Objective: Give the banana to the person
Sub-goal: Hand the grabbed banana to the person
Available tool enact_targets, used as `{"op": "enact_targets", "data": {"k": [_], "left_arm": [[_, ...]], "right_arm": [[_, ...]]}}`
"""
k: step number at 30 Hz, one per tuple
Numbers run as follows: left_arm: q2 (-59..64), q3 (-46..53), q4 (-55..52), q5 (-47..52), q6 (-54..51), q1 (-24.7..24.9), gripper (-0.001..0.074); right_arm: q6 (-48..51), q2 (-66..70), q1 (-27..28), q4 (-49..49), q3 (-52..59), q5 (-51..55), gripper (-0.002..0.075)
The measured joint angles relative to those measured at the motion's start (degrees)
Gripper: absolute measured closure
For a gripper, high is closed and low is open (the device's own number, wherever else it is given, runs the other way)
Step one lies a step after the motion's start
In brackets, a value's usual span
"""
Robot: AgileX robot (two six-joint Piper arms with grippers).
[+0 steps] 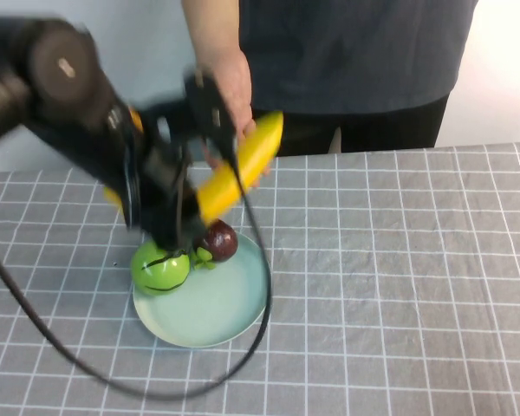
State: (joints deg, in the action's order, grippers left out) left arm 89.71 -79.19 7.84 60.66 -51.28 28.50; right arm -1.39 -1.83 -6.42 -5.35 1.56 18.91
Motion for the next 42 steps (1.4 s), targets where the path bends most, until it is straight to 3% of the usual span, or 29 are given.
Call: {"op": "enact_targets", "data": {"k": [5,15,26,28,32,35,38,42], "left_arm": [[-1.9,-8.4,0.8,-3.2,4.2,0.0,0.0449],[9.9,-22.0,-6.7,1.3,13.7,0.2,0.0449],[12.4,-24.8,-8.5,3.0,16.3,0.2,0.0448],[12.4,-24.9,-7.8,3.7,17.7,0.2,0.0391],[12.3,-24.9,-8.2,5.6,24.3,0.2,0.0199],[11.2,-25.1,-8.8,7.0,29.9,0.2,0.0146],[9.3,-26.9,-9.1,9.8,32.3,0.2,0.0178],[4.1,-28.4,-9.1,10.6,34.1,0.2,0.0392]], "right_arm": [[0.0,0.0,0.0,0.0,0.0,0.0,0.0735],[0.0,0.0,0.0,0.0,0.0,0.0,0.0735],[0.0,0.0,0.0,0.0,0.0,0.0,0.0735],[0.0,0.0,0.0,0.0,0.0,0.0,0.0735],[0.0,0.0,0.0,0.0,0.0,0.0,0.0735],[0.0,0.0,0.0,0.0,0.0,0.0,0.0735],[0.0,0.0,0.0,0.0,0.0,0.0,0.0735],[0.0,0.0,0.0,0.0,0.0,0.0,0.0735]]}}
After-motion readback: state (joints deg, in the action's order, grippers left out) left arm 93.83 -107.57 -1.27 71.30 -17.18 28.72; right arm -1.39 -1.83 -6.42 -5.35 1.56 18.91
